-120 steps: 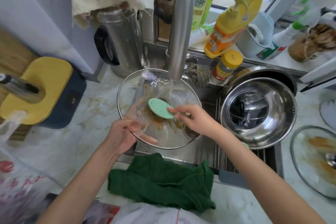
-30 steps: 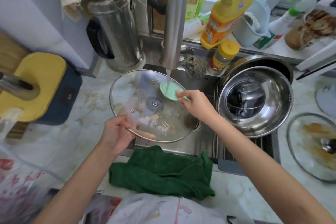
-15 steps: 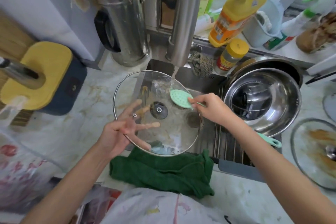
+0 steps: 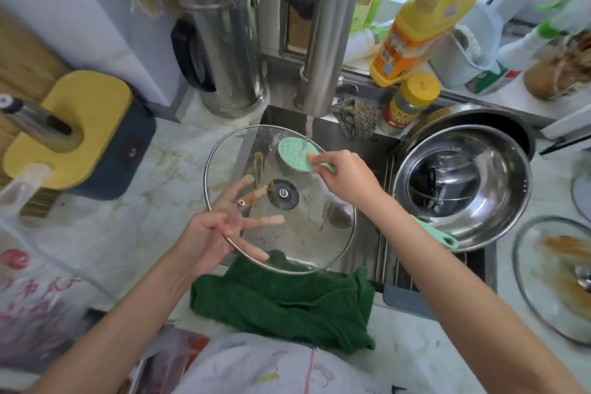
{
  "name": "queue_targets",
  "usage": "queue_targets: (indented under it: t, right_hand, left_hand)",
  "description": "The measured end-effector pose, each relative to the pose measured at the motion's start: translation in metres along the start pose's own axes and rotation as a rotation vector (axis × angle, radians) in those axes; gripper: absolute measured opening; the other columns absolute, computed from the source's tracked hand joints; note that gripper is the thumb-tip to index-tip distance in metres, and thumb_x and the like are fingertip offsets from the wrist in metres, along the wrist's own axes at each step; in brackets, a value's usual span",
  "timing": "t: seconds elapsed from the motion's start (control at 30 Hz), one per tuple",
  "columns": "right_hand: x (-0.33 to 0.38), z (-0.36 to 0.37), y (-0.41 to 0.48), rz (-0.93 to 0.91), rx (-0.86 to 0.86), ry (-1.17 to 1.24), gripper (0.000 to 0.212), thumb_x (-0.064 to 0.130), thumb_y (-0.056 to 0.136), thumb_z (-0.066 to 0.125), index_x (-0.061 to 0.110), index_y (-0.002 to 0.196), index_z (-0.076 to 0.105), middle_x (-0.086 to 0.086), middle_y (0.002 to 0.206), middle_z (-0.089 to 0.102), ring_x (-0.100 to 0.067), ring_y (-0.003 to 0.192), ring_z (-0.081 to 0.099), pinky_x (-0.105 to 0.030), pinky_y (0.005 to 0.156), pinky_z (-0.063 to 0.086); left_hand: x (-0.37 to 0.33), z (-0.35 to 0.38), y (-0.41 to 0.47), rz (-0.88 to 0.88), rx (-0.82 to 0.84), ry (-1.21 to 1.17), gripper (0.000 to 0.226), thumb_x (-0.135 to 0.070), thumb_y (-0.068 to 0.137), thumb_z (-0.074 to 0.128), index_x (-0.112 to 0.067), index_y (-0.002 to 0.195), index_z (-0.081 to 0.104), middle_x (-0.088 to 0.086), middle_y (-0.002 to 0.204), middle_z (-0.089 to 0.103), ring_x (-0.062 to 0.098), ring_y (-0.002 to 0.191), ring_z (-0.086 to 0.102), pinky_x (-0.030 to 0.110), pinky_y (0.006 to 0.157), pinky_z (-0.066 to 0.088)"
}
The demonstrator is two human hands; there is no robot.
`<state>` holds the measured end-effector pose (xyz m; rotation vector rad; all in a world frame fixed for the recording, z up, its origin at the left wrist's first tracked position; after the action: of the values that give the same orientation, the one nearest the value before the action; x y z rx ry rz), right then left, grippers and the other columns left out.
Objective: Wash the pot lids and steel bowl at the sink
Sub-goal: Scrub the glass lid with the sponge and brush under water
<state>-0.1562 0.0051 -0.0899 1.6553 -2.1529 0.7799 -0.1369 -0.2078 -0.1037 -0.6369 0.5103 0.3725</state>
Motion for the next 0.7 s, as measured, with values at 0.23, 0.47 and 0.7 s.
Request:
queue_targets:
  t: [0.23, 0.47, 0.7]
  right_hand:
    - [-0.012, -0.007, -0.001, 0.045, 0.037, -0.065, 0.025, 0.027, 0.094, 0.058, 0.031, 0.115, 0.07, 0.0, 0.118, 0.069, -0.029, 0.105, 0.063, -0.034, 0.08, 0.051]
    - [-0.025, -0.015, -0.016, 0.069, 0.202, 0.024, 0.024, 0.021, 0.091, 0.062, 0.024, 0.113, 0.072, 0.011, 0.104, 0.072, -0.01, 0.094, 0.065, -0.029, 0.085, 0.049]
    - [-0.015, -0.006, -0.003, 0.16, -0.16, 0.188, 0.022, 0.022, 0.09, 0.062, 0.021, 0.109, 0.073, -0.002, 0.114, 0.071, -0.021, 0.106, 0.065, -0.034, 0.089, 0.051]
  left_hand:
    - [0.011, 0.005, -0.004, -0.024, 0.017, -0.035, 0.11, -0.005, 0.041, 0.063, -0.022, 0.146, 0.036, 0.008, 0.15, 0.04, 0.051, 0.116, 0.055, 0.057, 0.058, 0.058]
    - [0.001, -0.001, -0.007, 0.025, -0.011, -0.107, 0.117, -0.015, 0.029, 0.08, -0.013, 0.14, 0.046, 0.017, 0.144, 0.045, 0.047, 0.11, 0.061, 0.065, 0.079, 0.048]
    - [-0.005, 0.016, -0.003, 0.027, 0.011, -0.087, 0.102, -0.003, 0.032, 0.069, -0.015, 0.132, 0.057, 0.009, 0.134, 0.058, 0.047, 0.108, 0.062, 0.056, 0.059, 0.058]
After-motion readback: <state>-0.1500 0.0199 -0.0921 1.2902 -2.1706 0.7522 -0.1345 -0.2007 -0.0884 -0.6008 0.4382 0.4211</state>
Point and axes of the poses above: each hand's wrist, its own y-axis towards the middle knuckle, its own z-axis out of the palm, x = y × z, the point moved 8 cm from there along y, towards the middle knuckle
